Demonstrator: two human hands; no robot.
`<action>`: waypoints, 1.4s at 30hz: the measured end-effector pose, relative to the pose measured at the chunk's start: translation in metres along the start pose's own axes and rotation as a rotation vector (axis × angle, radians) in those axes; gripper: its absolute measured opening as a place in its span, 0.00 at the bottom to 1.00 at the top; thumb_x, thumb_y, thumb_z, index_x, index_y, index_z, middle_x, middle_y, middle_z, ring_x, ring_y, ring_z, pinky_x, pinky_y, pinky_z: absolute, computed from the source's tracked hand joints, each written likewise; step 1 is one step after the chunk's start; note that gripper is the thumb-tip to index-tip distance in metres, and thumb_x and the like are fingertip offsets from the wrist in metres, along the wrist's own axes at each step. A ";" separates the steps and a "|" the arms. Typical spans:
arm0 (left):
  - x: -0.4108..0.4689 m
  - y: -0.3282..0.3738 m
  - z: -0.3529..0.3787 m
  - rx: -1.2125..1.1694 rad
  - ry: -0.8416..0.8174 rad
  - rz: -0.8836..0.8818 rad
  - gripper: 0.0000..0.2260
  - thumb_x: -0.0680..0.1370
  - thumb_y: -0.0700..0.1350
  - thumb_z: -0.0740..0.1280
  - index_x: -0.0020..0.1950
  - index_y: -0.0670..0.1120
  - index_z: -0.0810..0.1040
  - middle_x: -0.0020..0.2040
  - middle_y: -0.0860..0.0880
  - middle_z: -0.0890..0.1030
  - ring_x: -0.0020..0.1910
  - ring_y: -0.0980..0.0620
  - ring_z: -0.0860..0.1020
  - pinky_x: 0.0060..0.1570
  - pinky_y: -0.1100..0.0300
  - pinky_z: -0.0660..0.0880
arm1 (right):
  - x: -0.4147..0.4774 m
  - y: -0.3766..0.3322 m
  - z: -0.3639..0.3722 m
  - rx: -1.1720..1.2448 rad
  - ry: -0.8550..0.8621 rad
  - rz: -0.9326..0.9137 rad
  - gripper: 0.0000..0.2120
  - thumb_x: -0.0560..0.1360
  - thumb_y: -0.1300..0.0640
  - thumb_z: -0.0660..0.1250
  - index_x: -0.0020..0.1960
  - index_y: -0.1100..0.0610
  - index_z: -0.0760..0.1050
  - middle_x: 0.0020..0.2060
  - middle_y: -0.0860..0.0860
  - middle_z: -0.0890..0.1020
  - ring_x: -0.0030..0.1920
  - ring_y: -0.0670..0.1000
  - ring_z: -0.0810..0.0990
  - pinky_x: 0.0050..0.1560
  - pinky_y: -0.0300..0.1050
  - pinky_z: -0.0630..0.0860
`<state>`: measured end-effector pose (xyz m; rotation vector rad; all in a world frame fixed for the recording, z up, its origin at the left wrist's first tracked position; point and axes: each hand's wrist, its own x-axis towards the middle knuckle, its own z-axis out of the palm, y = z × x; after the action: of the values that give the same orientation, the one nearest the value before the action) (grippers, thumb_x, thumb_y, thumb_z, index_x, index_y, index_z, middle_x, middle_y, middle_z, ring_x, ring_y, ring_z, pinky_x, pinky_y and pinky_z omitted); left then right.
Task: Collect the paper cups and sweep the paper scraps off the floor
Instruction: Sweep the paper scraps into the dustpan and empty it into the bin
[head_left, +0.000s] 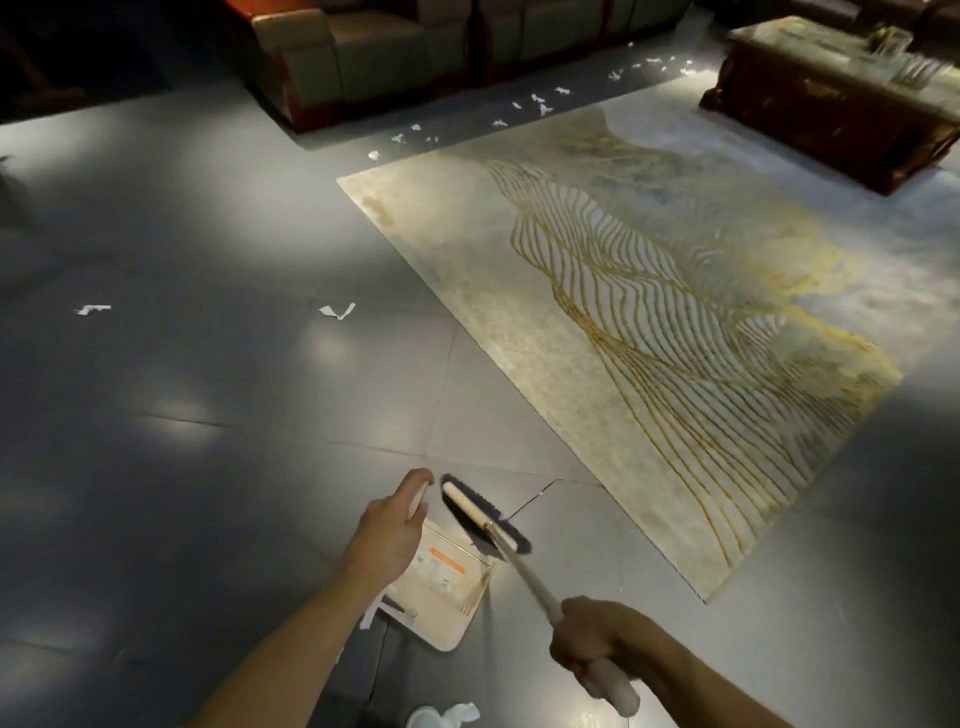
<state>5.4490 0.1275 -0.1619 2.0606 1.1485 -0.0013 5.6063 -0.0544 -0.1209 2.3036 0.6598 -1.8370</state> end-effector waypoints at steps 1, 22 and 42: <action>0.000 -0.001 -0.001 -0.001 -0.003 -0.008 0.10 0.82 0.47 0.57 0.61 0.61 0.65 0.34 0.51 0.74 0.30 0.55 0.74 0.23 0.71 0.67 | -0.007 -0.003 -0.005 -0.008 -0.029 0.001 0.05 0.72 0.58 0.62 0.38 0.56 0.72 0.32 0.48 0.77 0.31 0.45 0.75 0.35 0.37 0.71; -0.255 -0.010 0.085 -0.353 0.517 -0.527 0.14 0.81 0.47 0.59 0.67 0.56 0.70 0.57 0.43 0.79 0.53 0.44 0.78 0.54 0.52 0.74 | -0.053 0.011 -0.004 -0.077 -0.104 -0.174 0.09 0.72 0.69 0.61 0.34 0.62 0.70 0.20 0.53 0.70 0.18 0.47 0.66 0.21 0.34 0.63; -0.361 -0.074 0.117 -0.459 0.710 -0.731 0.10 0.81 0.49 0.55 0.58 0.63 0.65 0.37 0.52 0.75 0.33 0.53 0.76 0.29 0.63 0.70 | -0.037 -0.004 0.170 -0.893 -0.140 -0.357 0.03 0.73 0.60 0.65 0.41 0.54 0.74 0.30 0.46 0.77 0.25 0.40 0.74 0.22 0.32 0.68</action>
<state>5.2201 -0.1845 -0.1659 1.1554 2.0493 0.6150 5.4455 -0.1208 -0.1284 1.5168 1.5464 -1.3461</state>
